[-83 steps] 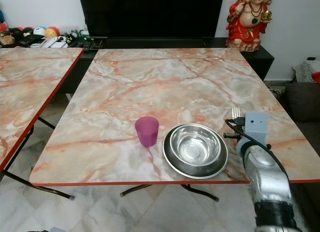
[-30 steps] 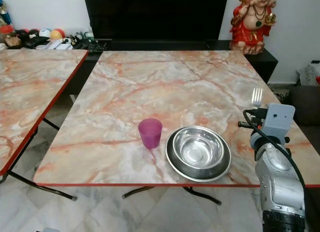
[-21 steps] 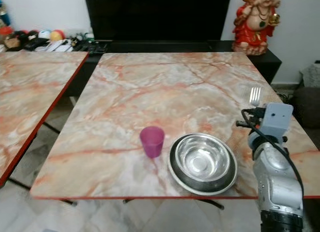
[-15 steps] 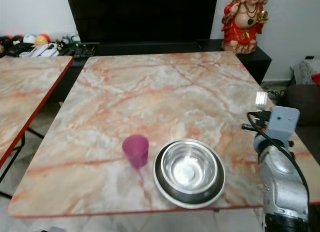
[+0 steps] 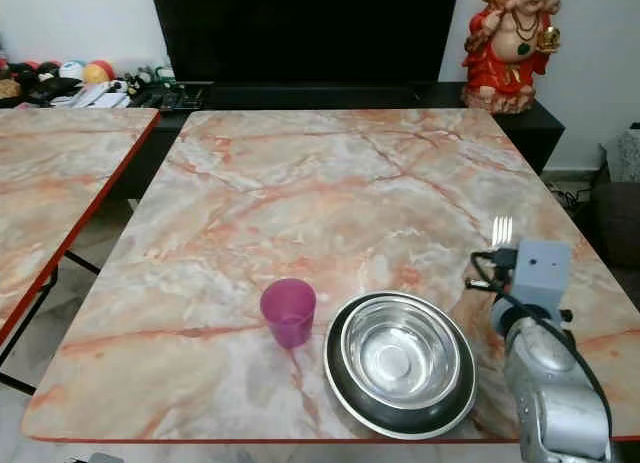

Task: Setting the table

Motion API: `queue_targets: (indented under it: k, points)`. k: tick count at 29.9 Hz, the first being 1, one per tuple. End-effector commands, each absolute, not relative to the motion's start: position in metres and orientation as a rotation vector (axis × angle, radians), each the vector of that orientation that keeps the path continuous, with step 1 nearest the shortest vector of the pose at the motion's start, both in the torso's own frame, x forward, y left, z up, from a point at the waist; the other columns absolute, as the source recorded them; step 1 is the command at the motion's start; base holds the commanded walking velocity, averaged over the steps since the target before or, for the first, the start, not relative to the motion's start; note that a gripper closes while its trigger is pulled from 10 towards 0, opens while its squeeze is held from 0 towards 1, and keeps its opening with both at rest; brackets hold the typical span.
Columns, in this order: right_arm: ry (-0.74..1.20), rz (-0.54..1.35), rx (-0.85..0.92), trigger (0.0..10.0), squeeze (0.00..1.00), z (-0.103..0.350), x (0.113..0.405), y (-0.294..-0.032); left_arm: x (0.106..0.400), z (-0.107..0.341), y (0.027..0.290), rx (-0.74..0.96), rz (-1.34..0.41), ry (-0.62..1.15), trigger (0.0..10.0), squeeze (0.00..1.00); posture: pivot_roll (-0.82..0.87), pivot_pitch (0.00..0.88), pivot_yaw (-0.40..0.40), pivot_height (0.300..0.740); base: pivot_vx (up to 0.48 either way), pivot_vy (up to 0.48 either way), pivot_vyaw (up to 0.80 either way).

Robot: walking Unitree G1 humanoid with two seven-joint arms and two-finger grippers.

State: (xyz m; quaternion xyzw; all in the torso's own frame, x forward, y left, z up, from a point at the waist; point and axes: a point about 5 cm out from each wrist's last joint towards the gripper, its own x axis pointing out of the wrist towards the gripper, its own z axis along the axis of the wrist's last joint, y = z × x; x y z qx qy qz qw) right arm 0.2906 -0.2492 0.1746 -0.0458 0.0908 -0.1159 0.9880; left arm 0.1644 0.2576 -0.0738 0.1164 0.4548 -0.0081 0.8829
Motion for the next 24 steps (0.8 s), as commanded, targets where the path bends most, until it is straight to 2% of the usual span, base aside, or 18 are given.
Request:
queue_targets:
  k: [1, 4, 13, 20, 24]
  points:
    - [0.207, -0.239, -0.138, 10.0, 0.00, 0.176, 0.284, -0.245, 0.159, -0.076, 0.259, 0.256, -0.029, 0.975, 10.0, 0.00, -0.06, 0.103, 0.035, 0.740, 0.000, 0.000, 0.00]
    - [0.265, -0.234, -0.168, 10.0, 0.00, 0.167, 0.276, -0.239, 0.160, -0.076, 0.259, 0.257, -0.035, 0.974, 10.0, 0.00, -0.07, 0.104, 0.039, 0.740, 0.000, 0.000, 0.00]
    - [0.341, -0.260, -0.185, 10.0, 0.00, 0.146, 0.265, -0.245, 0.161, -0.074, 0.262, 0.265, -0.039, 0.976, 10.0, 0.00, -0.06, 0.104, 0.048, 0.740, 0.000, 0.000, 0.00]
    - [0.324, -0.234, -0.193, 10.0, 0.00, 0.138, 0.270, -0.245, 0.162, -0.074, 0.262, 0.263, -0.041, 0.975, 10.0, 0.00, -0.06, 0.104, 0.051, 0.740, 0.000, 0.000, 0.00]
    - [0.324, -0.249, -0.209, 10.0, 0.00, 0.135, 0.273, -0.254, 0.162, -0.074, 0.262, 0.265, -0.043, 0.973, 10.0, 0.00, -0.06, 0.104, 0.051, 0.740, 0.000, 0.000, 0.00]
